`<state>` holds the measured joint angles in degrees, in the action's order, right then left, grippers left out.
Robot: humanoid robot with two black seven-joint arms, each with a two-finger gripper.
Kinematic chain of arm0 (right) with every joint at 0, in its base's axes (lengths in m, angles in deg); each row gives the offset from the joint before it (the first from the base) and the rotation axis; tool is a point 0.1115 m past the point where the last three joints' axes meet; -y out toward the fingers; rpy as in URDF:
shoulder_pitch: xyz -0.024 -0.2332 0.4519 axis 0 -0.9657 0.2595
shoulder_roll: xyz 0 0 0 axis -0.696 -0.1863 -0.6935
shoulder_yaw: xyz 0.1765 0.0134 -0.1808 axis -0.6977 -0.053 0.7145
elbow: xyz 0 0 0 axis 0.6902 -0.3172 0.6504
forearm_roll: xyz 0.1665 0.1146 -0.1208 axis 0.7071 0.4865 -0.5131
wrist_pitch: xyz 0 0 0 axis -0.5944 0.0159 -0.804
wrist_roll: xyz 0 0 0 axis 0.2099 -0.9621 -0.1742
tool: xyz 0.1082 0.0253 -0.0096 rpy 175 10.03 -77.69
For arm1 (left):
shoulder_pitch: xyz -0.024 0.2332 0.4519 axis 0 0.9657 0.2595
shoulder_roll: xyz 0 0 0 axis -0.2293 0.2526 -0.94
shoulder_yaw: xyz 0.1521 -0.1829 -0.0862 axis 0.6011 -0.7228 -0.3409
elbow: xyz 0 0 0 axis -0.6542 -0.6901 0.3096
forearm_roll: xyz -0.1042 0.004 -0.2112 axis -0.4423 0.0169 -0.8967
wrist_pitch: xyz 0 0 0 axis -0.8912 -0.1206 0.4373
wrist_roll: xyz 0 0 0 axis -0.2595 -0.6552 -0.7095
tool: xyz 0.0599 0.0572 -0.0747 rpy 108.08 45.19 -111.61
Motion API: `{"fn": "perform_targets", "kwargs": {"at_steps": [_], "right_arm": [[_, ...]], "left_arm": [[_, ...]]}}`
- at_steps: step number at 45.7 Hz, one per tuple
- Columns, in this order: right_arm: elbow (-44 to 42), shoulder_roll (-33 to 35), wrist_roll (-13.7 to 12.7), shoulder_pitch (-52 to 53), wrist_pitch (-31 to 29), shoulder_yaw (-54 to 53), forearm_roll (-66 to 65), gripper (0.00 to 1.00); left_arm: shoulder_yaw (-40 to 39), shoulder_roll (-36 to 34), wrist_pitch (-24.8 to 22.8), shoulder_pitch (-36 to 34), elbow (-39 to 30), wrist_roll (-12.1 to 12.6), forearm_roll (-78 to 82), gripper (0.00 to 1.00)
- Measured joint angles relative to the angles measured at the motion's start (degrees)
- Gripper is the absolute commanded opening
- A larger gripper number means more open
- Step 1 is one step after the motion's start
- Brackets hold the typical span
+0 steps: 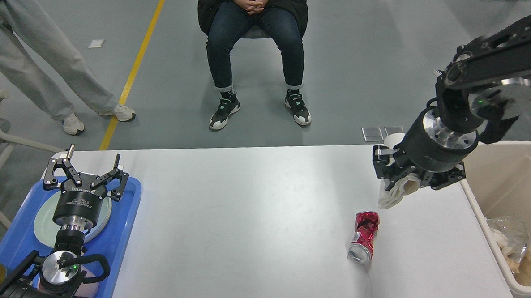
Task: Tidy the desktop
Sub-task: 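Lift the white paper cup and carry it over the bin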
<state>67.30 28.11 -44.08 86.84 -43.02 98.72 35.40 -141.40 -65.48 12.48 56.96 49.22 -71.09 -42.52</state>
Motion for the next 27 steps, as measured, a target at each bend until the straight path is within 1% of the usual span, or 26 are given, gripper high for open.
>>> {"fn": "perform_targets", "kwargs": {"at_steps": [4, 6, 8, 12, 18, 23, 27], "right_arm": [[0.1, 0.0, 5.3, 0.8, -1.7, 4.2, -2.8, 0.00], [0.1, 0.0, 6.9, 1.0, -2.2, 5.8, -3.7, 0.00], [0.1, 0.1, 7.9, 1.0, -2.4, 7.3, -4.6, 0.00], [0.0, 1.1, 8.5, 1.1, -2.6, 9.1, -5.5, 0.00], [-1.7, 6.0, 8.4, -0.8, -1.9, 12.4, -7.1, 0.00], [-5.8, 13.3, 8.3, -6.4, -0.8, 14.5, -11.6, 0.00], [-11.5, 20.1, 8.3, -12.4, 0.0, 14.6, -15.9, 0.00]], "left_arm": [[0.0, 0.0, 0.0, 0.0, 0.0, 0.0, 0.0, 0.96], [0.0, 0.0, 0.0, 0.0, 0.0, 0.0, 0.0, 0.96], [0.0, 0.0, 0.0, 0.0, 0.0, 0.0, 0.0, 0.96], [0.0, 0.0, 0.0, 0.0, 0.0, 0.0, 0.0, 0.96], [0.0, 0.0, 0.0, 0.0, 0.0, -0.1, 0.0, 0.96], [0.0, 0.0, 0.0, 0.1, 0.0, -0.1, 0.0, 0.96], [0.0, 0.0, 0.0, 0.1, 0.0, -0.1, 0.0, 0.96]]}}
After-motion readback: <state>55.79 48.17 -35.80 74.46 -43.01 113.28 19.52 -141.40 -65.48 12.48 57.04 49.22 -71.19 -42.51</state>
